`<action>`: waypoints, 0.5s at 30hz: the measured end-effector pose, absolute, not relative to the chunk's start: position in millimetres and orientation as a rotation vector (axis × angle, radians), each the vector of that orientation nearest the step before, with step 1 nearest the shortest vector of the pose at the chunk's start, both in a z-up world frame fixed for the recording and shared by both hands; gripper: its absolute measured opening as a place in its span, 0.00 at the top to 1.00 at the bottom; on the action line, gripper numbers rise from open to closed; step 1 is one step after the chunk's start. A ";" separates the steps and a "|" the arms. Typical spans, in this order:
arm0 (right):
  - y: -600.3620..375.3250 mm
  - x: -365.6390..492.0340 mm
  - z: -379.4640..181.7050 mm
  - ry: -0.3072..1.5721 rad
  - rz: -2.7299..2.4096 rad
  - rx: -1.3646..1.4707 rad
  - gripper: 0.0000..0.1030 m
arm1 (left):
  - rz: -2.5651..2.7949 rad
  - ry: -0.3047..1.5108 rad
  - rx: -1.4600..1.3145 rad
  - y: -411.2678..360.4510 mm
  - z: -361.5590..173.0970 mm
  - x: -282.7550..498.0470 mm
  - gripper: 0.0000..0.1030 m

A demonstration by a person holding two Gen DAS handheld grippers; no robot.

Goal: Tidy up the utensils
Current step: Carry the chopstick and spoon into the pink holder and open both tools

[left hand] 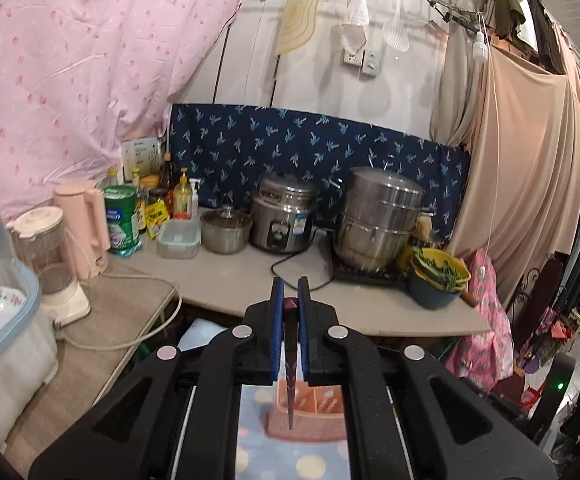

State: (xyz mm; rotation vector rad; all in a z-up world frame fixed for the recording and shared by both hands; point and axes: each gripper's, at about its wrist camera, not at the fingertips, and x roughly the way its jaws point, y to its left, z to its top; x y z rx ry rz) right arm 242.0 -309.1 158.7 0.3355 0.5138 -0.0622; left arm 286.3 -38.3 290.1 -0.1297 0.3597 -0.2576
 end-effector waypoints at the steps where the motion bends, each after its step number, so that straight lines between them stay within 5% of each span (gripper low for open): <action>1: -310.7 249.9 158.4 0.515 -0.062 0.337 0.98 | -0.255 0.354 -0.130 -42.8 290.1 293.1 0.94; 15: -313.2 308.4 105.4 0.642 -0.051 0.338 0.98 | -0.244 0.447 -0.111 -73.2 222.2 360.4 0.93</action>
